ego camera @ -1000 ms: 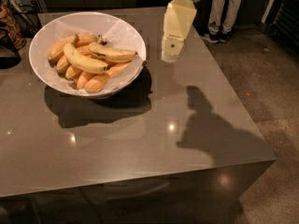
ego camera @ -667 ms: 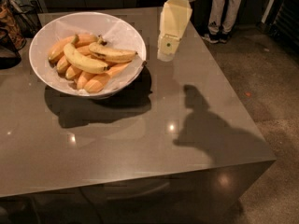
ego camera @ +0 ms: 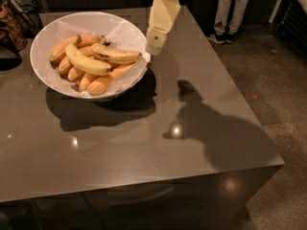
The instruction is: Pick banana from white bowl
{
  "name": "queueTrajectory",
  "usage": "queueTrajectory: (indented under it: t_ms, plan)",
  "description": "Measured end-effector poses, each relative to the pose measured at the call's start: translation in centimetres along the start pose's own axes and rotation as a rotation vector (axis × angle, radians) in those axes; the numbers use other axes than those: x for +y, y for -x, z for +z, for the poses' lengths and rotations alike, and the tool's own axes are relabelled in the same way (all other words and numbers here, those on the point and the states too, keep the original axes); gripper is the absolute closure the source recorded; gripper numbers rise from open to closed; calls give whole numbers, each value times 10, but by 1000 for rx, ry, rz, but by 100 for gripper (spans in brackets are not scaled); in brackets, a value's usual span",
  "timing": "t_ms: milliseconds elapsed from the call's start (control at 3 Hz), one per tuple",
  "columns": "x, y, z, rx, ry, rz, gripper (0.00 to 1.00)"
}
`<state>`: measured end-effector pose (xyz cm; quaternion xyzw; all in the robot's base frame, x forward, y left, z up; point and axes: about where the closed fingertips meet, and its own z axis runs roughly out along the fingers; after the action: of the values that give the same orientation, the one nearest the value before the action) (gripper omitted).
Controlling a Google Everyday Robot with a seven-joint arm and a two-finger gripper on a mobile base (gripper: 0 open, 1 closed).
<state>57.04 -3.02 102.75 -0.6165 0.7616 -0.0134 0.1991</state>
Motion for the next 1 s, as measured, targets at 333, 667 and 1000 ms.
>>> queueTrajectory:
  t_ms: [333,667,1000]
  plan:
    - [-8,21,7,-30,33,8,4]
    - [-13,37,13,-46,49,7,21]
    - [-13,55,19,-48,59,-21,33]
